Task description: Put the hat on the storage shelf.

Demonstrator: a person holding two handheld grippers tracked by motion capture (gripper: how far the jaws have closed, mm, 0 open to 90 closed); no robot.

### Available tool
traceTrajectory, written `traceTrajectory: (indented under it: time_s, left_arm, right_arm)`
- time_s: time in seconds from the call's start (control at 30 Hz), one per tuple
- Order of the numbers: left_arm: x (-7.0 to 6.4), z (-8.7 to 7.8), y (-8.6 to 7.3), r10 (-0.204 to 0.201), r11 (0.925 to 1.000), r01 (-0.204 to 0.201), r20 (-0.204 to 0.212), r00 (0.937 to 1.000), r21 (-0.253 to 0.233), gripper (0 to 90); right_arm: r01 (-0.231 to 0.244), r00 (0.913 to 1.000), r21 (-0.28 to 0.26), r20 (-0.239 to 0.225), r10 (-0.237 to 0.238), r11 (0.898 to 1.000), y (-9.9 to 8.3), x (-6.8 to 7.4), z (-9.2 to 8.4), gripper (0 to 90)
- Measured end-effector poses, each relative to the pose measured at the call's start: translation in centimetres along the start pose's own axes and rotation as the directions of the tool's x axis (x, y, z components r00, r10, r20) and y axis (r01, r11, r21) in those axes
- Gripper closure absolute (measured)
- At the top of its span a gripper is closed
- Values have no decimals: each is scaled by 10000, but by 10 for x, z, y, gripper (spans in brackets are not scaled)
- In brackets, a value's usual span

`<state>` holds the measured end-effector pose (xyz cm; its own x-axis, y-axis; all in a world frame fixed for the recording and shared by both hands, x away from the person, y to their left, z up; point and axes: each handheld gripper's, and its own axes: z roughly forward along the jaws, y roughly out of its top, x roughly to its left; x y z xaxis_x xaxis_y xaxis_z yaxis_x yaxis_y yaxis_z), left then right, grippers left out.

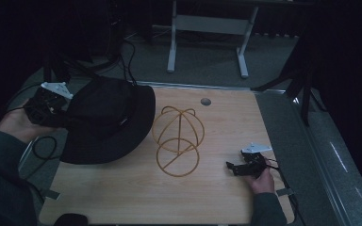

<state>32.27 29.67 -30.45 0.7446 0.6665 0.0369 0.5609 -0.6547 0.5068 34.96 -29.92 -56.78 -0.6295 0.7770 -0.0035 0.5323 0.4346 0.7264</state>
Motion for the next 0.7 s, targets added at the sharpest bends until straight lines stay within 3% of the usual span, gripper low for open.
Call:
traceTrajectory:
  time_s: [0.7]
  left_arm:
    - [-1,-15,6,409,9991,-412,-248,9989,-129,869]
  right_arm:
    - [2,10000,3,-1,-2,10000,0,0,0,116]
